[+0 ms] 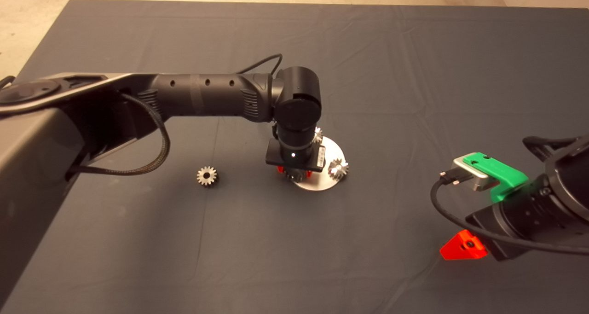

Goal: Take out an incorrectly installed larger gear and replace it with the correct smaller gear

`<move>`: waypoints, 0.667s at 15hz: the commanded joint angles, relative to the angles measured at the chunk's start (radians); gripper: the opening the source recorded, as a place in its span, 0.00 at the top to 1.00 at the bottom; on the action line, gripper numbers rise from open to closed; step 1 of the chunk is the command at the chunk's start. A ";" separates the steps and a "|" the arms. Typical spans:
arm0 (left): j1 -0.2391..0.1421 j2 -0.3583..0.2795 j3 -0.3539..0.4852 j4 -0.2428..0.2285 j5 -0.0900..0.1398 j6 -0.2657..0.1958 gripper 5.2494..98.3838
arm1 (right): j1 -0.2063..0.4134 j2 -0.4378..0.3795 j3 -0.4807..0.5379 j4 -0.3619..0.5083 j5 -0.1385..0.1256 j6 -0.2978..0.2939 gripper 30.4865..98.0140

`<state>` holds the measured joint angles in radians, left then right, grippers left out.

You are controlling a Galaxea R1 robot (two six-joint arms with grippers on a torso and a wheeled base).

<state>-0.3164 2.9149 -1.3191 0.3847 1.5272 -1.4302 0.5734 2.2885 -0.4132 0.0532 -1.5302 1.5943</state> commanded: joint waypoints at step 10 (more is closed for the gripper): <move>-0.171 0.002 0.011 -0.118 0.131 -0.004 0.56 | 0.014 -0.002 0.002 0.034 0.002 -0.003 0.00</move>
<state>-0.4309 2.9164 -1.3196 0.3272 1.5260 -1.4313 0.5734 2.2885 -0.4132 0.0534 -1.5302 1.5943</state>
